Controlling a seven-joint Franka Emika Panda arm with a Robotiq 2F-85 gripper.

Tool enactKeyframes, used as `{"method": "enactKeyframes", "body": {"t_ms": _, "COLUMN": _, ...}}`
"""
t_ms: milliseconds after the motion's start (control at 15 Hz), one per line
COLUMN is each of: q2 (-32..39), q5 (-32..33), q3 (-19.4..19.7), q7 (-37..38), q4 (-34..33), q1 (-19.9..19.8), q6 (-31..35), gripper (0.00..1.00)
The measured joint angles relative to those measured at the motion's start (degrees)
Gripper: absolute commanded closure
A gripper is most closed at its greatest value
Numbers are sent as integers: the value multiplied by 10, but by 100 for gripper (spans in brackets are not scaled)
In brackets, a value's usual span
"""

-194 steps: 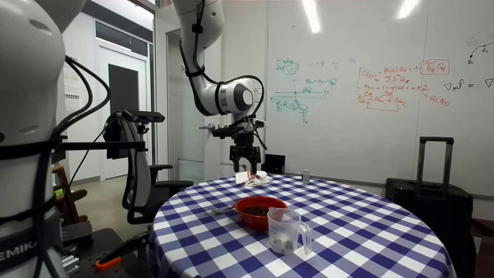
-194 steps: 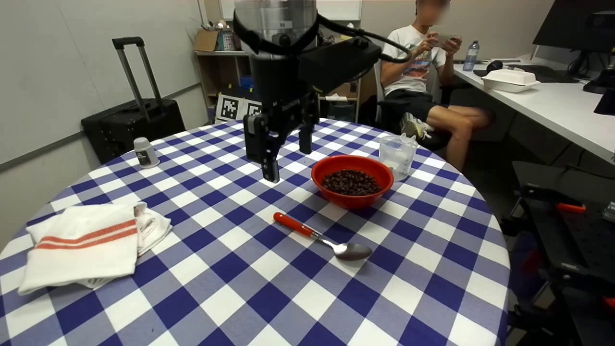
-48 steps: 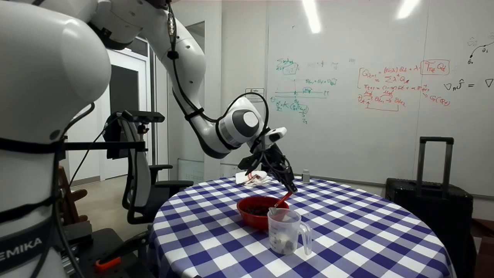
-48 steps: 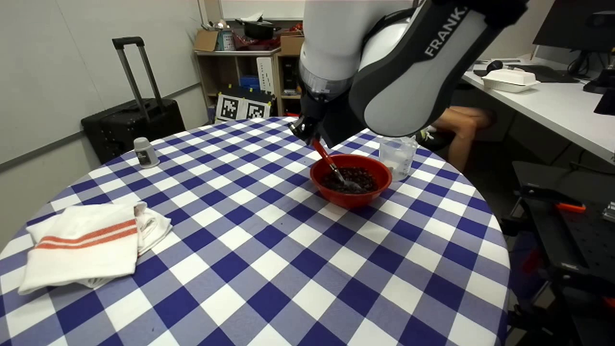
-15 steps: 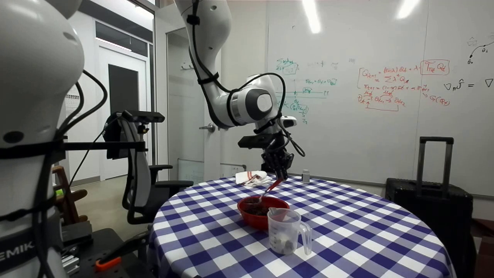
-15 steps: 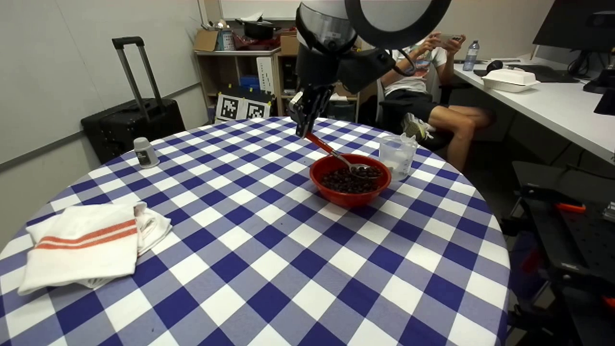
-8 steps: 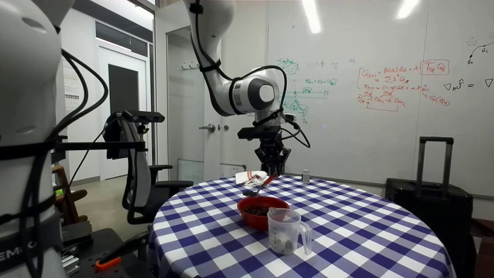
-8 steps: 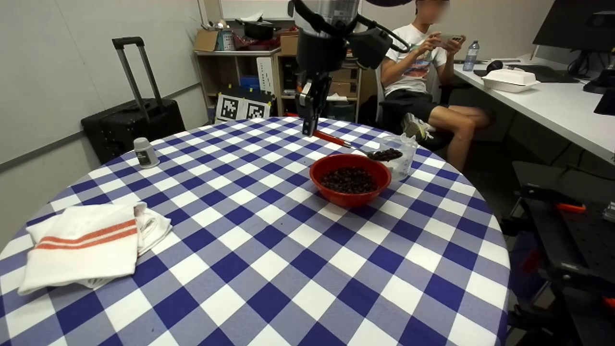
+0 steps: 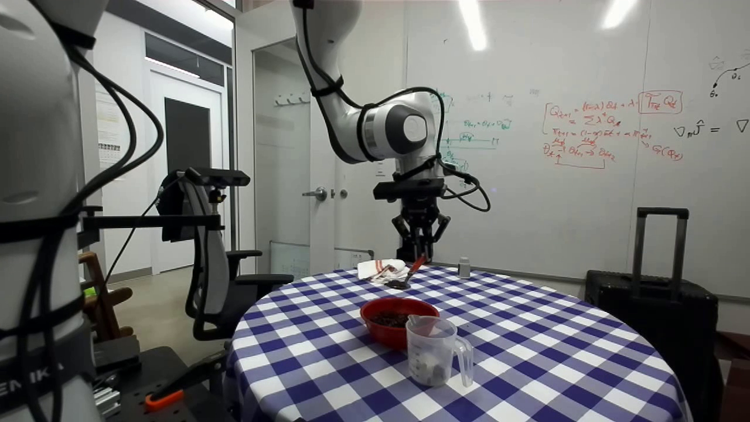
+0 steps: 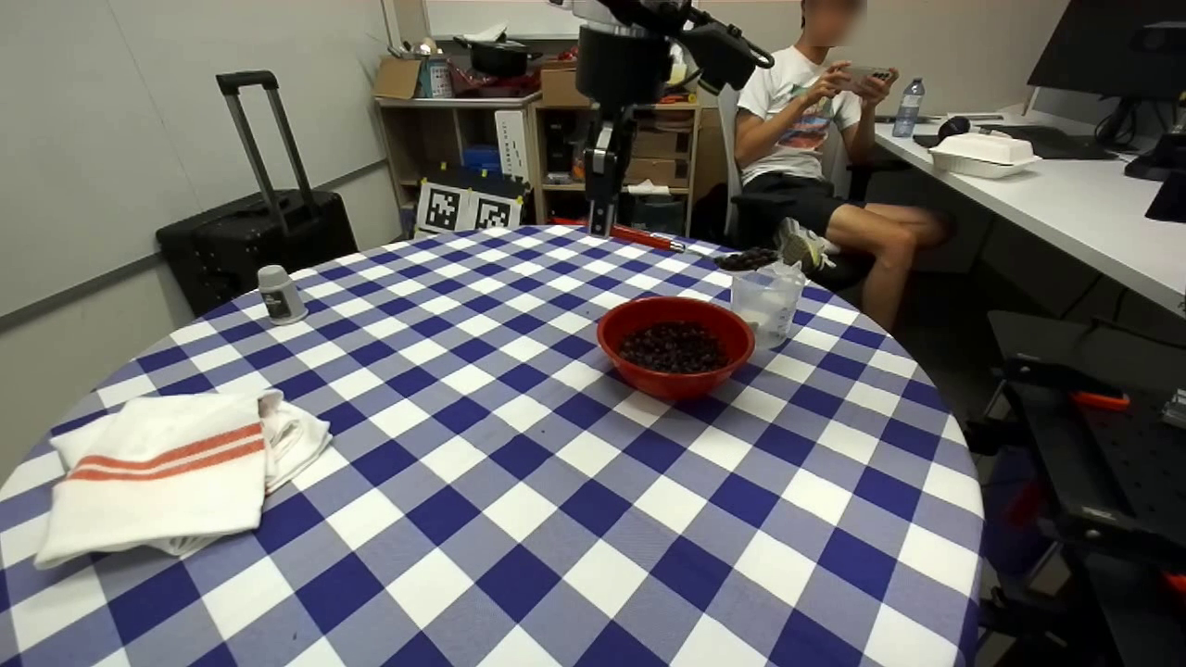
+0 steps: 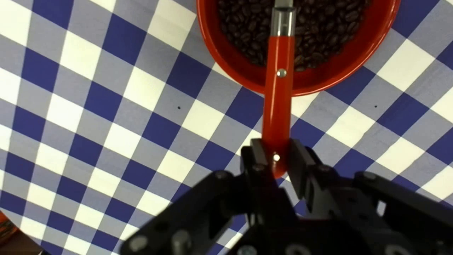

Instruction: Use the orange spoon to put some of the contents of the orange bowl into the clear jug

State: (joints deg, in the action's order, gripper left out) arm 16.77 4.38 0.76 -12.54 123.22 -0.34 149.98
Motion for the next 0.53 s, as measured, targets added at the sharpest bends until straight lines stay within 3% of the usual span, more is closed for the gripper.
{"method": "enactKeyframes", "body": {"t_ms": 533, "q2": -35, "q5": -26, "q3": -1, "q7": -23, "q4": 11, "q1": -46, "q6": 1, "gripper": 95}}
